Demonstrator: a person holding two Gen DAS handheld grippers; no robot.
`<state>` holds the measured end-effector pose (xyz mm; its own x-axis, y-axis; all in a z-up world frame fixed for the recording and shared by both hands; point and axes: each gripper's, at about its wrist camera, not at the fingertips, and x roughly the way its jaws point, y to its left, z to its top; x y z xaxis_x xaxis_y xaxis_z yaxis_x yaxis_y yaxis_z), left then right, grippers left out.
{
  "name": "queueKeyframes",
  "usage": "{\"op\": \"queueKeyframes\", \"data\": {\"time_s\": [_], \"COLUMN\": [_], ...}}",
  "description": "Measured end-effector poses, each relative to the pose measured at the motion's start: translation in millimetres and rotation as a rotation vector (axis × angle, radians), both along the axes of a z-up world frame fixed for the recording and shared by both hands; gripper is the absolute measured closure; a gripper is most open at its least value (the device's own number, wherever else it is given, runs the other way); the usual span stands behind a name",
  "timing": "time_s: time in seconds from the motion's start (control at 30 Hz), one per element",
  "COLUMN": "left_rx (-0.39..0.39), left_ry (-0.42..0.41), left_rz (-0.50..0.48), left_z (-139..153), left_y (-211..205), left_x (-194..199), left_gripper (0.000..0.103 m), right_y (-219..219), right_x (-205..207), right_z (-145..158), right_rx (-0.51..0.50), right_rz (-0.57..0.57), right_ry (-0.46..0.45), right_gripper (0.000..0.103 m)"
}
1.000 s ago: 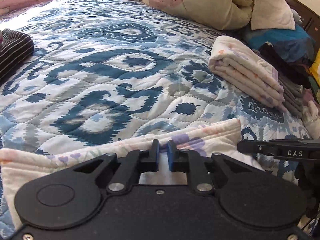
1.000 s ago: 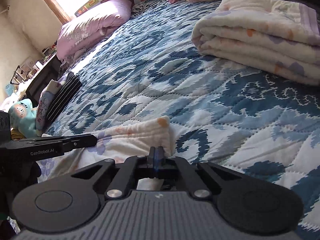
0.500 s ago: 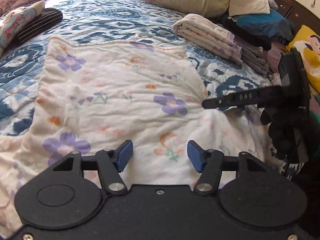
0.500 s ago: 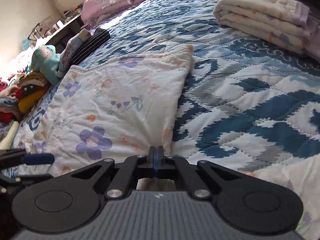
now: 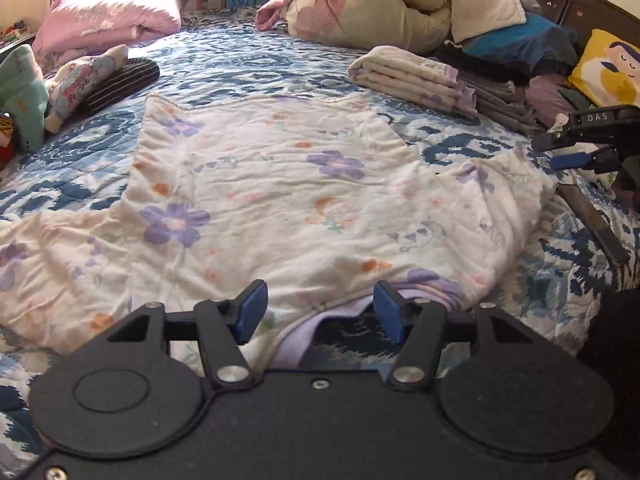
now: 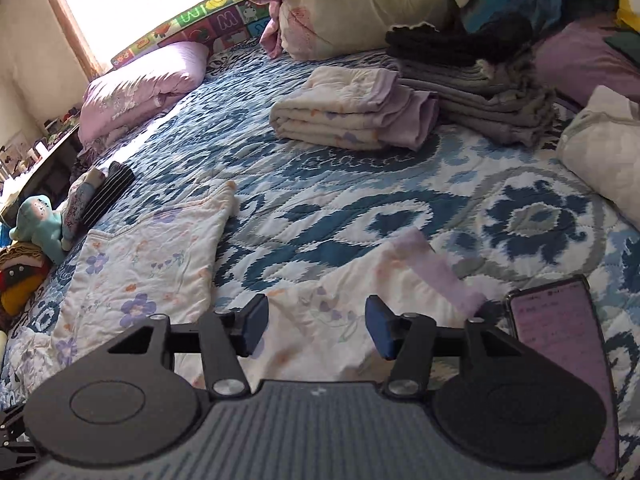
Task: Fold clothes
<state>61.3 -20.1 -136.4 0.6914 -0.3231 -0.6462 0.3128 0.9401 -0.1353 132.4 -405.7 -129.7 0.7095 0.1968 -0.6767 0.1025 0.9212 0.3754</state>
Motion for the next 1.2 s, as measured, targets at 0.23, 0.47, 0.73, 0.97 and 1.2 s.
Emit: {"op": "queueKeyframes", "data": {"time_s": [0.23, 0.47, 0.73, 0.97, 1.2], "left_rx": [0.011, 0.317, 0.624, 0.688, 0.39], "left_ry": [-0.135, -0.248, -0.348, -0.357, -0.253], "left_rz": [-0.194, -0.36, -0.496, -0.564, -0.431], "left_z": [13, -18, -56, -54, -14], "left_y": [-65, -133, -173, -172, -146], "left_x": [-21, -10, -16, -29, -23], "left_gripper": [0.045, 0.046, 0.083, 0.088, 0.073], "right_y": [-35, -48, -44, -50, -40], "right_x": [-24, -22, -13, -13, -29], "right_z": [-41, -59, -76, -64, -30], "right_rx": [0.15, 0.229, 0.292, 0.193, 0.087], "right_rz": [-0.254, -0.331, -0.358, -0.358, -0.331], "right_ry": [0.019, 0.052, -0.038, -0.04, -0.119], "right_gripper": [0.042, 0.042, 0.09, 0.091, 0.078]}}
